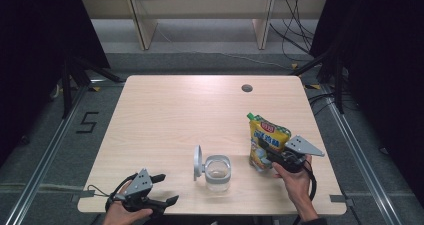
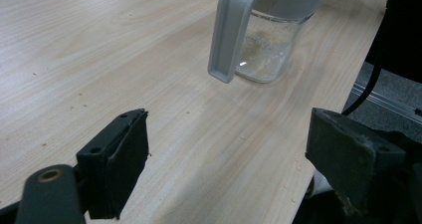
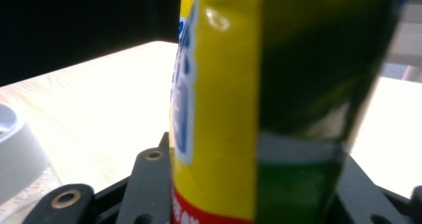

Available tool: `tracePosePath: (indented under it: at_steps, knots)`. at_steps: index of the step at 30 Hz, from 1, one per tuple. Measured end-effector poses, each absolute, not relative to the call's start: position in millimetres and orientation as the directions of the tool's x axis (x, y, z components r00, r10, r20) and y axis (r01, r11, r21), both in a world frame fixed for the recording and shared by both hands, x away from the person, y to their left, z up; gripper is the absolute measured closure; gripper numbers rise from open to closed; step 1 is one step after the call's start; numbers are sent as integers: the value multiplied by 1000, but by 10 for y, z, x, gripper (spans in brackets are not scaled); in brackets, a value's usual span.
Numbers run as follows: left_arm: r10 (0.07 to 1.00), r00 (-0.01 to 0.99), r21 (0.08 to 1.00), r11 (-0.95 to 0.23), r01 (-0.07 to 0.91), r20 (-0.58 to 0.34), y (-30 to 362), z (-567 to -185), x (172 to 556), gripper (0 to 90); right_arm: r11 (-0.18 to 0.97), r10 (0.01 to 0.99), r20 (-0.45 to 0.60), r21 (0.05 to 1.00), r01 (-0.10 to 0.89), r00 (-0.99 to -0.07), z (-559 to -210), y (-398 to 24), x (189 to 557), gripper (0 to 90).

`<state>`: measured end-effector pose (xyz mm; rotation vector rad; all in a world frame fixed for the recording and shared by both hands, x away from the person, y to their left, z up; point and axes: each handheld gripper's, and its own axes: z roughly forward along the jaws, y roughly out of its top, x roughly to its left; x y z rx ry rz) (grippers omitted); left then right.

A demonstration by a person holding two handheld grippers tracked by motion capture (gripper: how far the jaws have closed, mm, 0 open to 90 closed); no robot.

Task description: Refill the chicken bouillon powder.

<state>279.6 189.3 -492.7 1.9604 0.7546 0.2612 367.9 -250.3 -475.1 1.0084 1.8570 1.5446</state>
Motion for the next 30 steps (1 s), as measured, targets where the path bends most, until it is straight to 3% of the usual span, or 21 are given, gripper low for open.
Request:
tracePosePath:
  at_steps: [4, 10, 11, 13, 15, 21, 30]
  knots:
    - [594, 800, 853, -369, 369, -89, 1938, -4916, 2825, 167, 99, 799, 39, 976, 196, -601, -4668, -2510, 3622, 609]
    - [596, 794, 863, -336, 377, -115, 1916, -4922, 2817, 166, 155, 781, -4, 970, 188, -624, -4525, -2446, 3428, 610]
    - [592, 799, 859, -351, 374, -106, 1918, -4921, 2821, 166, 216, 766, -80, 966, 139, -638, -4494, -2420, 3387, 610]
    - [608, 782, 858, -323, 399, -135, 1899, -4926, 2799, 166, 266, 751, -125, 956, 123, -649, -4477, -2391, 3344, 610]
    - [606, 788, 851, -356, 386, -104, 1929, -4921, 2819, 166, 298, 739, -143, 946, 129, -659, -4451, -2329, 3275, 611]
    - [607, 786, 855, -338, 393, -122, 1923, -4919, 2815, 166, 452, 682, -324, 891, 29, -656, -4347, -2204, 3098, 613]
    - [610, 782, 858, -327, 396, -128, 1913, -4921, 2811, 166, 689, 530, -580, 720, -85, -619, -4246, -2005, 2877, 620]
